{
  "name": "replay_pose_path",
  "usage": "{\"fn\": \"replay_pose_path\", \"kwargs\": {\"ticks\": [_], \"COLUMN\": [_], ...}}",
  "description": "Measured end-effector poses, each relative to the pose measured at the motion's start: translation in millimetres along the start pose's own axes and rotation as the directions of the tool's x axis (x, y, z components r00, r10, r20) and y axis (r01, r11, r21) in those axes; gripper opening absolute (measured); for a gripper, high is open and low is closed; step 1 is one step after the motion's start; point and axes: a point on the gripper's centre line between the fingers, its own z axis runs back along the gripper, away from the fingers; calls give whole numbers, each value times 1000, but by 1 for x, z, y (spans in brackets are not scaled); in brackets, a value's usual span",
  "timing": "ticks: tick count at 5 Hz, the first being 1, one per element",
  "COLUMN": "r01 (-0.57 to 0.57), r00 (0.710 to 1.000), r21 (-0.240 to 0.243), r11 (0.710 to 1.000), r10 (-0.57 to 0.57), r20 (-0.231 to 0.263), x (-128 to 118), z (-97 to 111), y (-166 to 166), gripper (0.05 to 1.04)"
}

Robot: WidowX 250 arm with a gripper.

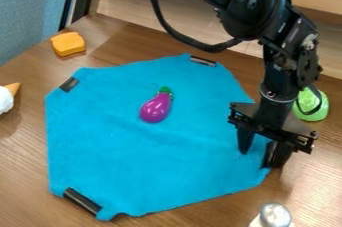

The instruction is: Fold the cloth from right to left to cover the purple figure

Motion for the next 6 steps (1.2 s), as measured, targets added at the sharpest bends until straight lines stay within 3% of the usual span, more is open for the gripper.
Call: {"fn": "replay_pose_path", "kwargs": {"ticks": [1,2,3,4,5,6], "r01": [6,20,63,39,-33,-94], "r00": [1000,1000,998,999,999,995], "r21": [-6,-26,-133,-144,-148,-156], "r11": [1000,999,989,989,988,983], "r10": [-6,-20,-67,-36,37,95], "r20": [9,-12,-21,24,24,5], "x": [3,2,8,17,12,7], "z": [2,5,31,66,83,84], "y": [-5,-10,-12,17,57,90], "gripper": [391,182,78,61,59,59]}}
